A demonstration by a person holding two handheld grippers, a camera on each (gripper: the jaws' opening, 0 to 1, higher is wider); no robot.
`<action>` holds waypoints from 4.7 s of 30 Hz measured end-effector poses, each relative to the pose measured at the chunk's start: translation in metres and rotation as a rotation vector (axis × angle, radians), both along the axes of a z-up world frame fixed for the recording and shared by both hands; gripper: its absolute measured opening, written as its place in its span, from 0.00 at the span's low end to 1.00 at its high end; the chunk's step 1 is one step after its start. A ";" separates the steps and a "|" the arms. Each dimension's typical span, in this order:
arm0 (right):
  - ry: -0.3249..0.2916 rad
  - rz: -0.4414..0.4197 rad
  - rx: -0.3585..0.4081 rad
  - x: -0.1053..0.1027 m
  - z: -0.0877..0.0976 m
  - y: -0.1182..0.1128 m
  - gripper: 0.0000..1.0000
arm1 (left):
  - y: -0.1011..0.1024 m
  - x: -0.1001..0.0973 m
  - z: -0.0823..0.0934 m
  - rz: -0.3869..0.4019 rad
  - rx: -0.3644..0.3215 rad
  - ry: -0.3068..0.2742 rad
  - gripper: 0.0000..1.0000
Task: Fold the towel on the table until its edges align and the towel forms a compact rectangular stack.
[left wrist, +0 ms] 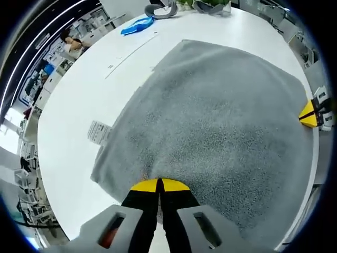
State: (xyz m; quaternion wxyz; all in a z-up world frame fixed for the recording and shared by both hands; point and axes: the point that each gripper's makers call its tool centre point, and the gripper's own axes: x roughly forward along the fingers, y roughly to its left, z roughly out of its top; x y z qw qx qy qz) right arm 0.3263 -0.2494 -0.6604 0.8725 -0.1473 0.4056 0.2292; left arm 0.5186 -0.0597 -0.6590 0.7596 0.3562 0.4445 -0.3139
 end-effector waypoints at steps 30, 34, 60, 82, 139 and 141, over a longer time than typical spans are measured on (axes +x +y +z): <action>0.099 0.046 0.196 0.002 0.005 0.005 0.00 | 0.008 0.004 0.016 0.235 -0.121 0.031 0.01; 0.055 0.034 0.228 0.006 0.018 -0.010 0.02 | 0.016 -0.008 0.029 0.296 -0.189 0.019 0.08; 0.066 0.071 0.230 -0.036 0.022 -0.067 0.25 | -0.041 -0.211 0.033 0.189 -0.468 0.037 0.36; 0.032 0.155 0.074 -0.047 0.001 -0.076 0.28 | -0.027 -0.239 0.001 0.136 -0.375 -0.022 0.48; 0.055 0.073 0.122 -0.044 0.068 -0.080 0.01 | 0.004 -0.233 0.067 0.206 -0.385 -0.064 0.03; 0.048 0.080 0.116 -0.044 0.072 -0.079 0.01 | 0.005 -0.232 0.072 0.211 -0.387 -0.066 0.04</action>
